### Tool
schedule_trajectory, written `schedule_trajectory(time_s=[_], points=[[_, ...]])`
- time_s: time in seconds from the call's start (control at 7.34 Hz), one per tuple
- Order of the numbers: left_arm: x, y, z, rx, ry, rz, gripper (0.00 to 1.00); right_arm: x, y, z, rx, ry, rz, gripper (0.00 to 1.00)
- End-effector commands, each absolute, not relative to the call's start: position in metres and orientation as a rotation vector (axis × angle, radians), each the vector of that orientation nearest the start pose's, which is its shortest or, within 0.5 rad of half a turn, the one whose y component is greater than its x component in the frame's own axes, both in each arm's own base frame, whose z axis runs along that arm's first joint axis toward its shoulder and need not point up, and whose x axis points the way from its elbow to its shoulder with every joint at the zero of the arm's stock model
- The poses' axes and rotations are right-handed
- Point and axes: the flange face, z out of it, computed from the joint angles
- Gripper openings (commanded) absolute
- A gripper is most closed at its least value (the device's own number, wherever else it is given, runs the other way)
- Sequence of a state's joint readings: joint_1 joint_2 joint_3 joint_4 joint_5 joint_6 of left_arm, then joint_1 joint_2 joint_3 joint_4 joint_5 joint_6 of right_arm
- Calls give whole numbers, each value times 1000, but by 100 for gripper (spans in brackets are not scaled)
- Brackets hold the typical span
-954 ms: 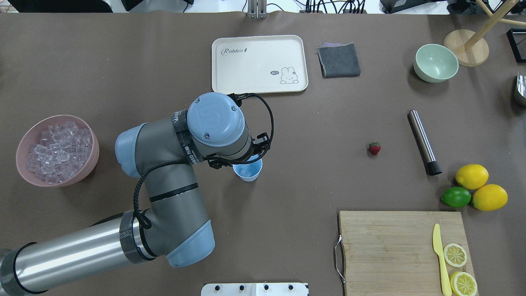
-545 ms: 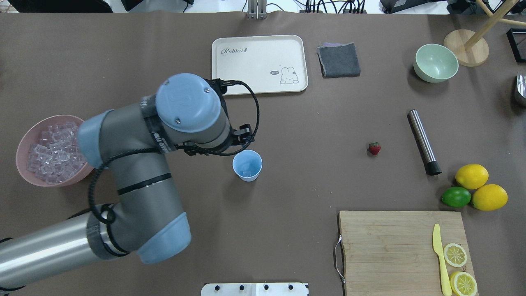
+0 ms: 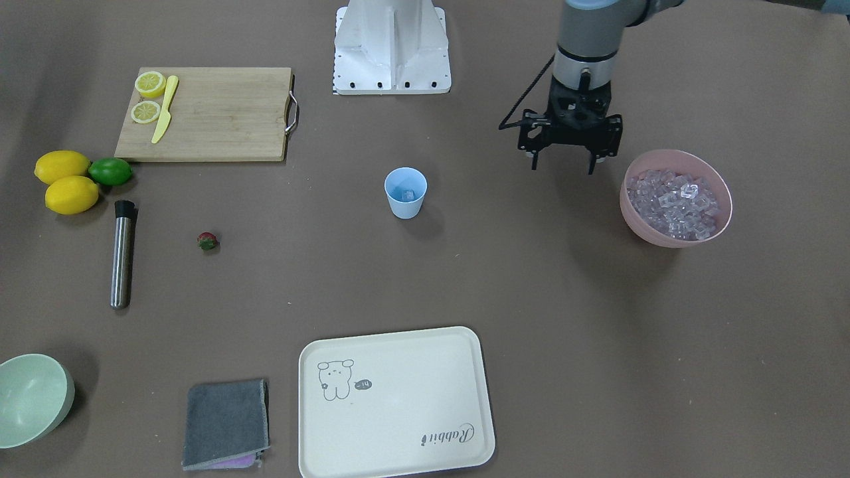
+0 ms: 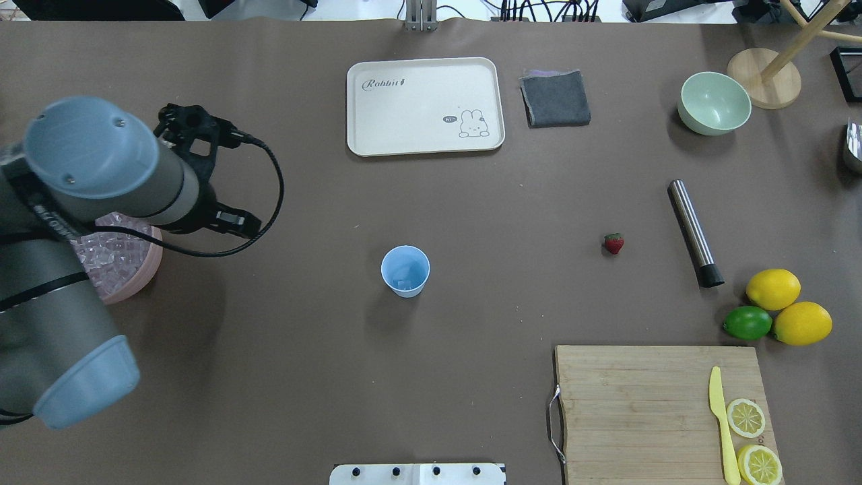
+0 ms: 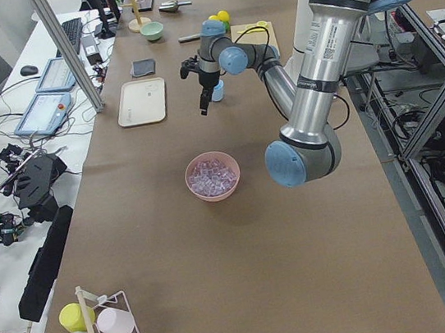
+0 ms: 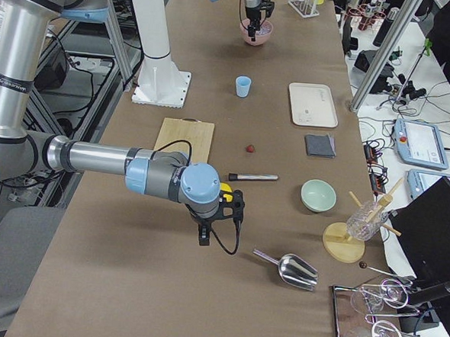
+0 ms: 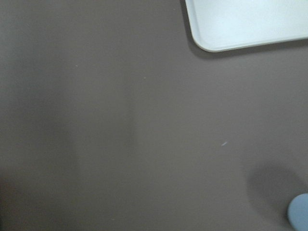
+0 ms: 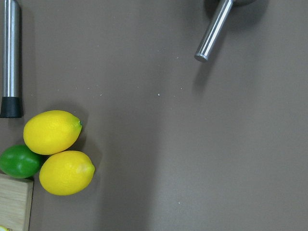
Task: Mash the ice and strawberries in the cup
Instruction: 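Return the left gripper to the ice bowl and grasp another cube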
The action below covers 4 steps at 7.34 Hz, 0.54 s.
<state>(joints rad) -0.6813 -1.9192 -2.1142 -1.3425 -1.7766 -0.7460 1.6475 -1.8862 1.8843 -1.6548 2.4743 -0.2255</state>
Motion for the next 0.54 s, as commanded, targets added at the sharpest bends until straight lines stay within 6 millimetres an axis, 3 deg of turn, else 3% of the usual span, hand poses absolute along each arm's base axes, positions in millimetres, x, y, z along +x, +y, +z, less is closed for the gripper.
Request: schedule_trajectory(time_s=[0.0,0.14,0.27,0.41], points=[[276,-417,342,351,528,368,93,81,-346,639,53,-915,-96,100],[260,-408,386,414,556,403,93,78,-342,639,50,-959,-88,100],[250,-411,422,429,571,429,93,78,-340,640,48,-963,-86,100],[253,-418,443,386,584,450,92,78,-340,640,49,-963,-87,100]])
